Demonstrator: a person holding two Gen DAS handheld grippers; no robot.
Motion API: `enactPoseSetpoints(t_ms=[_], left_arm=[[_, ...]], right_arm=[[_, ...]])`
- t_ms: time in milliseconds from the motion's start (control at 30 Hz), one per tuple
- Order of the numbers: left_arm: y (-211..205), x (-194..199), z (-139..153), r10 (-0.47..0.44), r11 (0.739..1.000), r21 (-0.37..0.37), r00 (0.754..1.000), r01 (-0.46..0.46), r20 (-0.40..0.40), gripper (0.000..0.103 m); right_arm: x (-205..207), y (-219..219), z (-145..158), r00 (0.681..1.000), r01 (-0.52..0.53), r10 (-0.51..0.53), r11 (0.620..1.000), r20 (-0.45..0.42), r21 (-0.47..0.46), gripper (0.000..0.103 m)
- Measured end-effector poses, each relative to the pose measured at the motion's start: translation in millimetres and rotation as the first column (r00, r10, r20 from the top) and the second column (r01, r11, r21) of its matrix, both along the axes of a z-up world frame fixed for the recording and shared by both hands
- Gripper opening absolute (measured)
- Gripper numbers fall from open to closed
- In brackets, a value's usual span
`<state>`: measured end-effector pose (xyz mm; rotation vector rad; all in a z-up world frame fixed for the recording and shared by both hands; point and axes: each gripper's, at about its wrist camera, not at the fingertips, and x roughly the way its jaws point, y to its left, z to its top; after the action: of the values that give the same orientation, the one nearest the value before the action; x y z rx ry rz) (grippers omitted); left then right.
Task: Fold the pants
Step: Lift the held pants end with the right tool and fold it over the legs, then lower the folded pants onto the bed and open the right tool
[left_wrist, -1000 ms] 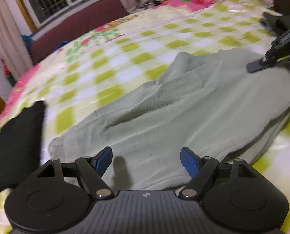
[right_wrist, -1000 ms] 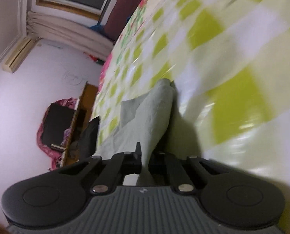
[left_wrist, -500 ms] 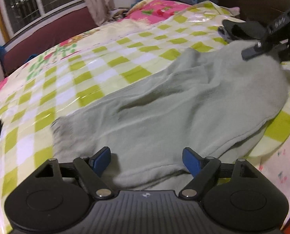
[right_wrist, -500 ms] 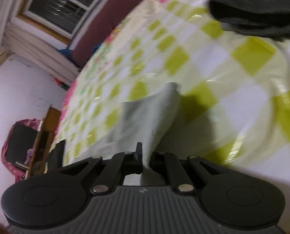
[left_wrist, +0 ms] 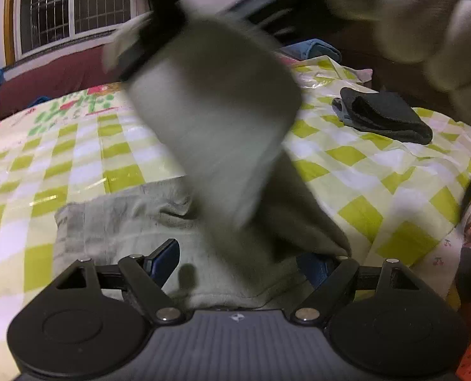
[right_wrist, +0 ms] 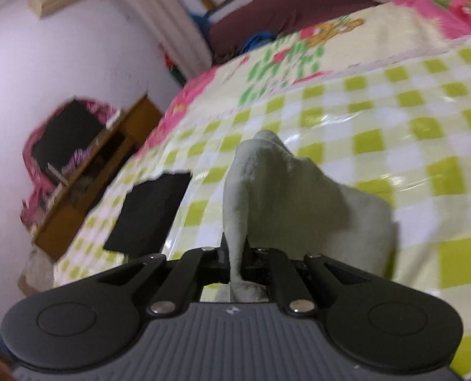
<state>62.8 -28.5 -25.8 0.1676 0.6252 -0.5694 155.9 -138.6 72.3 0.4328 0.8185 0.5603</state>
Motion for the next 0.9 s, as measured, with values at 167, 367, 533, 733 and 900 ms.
enactPoseSetpoints(t_ms=[167,367,533,733,900], left_arm=[[32,-2,-6,0.012,1.0,-0.022,0.997,-0.013,-0.073,0.094],[47,-6,-4,0.013,0.999,-0.047,0.997,-0.016,-0.073,0.094],[59,-3,0,0.03,0.992,-0.116,0.993,-0.043,-0.112,0.094],[72,-16,10,0.092,0.986,-0.128,0.99,-0.105,-0.104,0.094],[86,-29,20,0.191,0.969,-0.142,0.977,-0.203,-0.094,0.094]], right_arm=[[18,63,-44,0.991,-0.089,0.078,0.992,-0.109,-0.092,0.005],[18,87,-67,0.989,-0.066,0.042,0.985,-0.145,-0.162,0.006],[22,82,-61,0.989,-0.001,-0.025,0.984,-0.144,-0.179,0.01],[27,88,-60,0.982,-0.012,-0.003,0.997,-0.191,-0.078,0.025],[27,80,-52,0.986,0.011,-0.014,1.0,-0.163,-0.018,0.035]])
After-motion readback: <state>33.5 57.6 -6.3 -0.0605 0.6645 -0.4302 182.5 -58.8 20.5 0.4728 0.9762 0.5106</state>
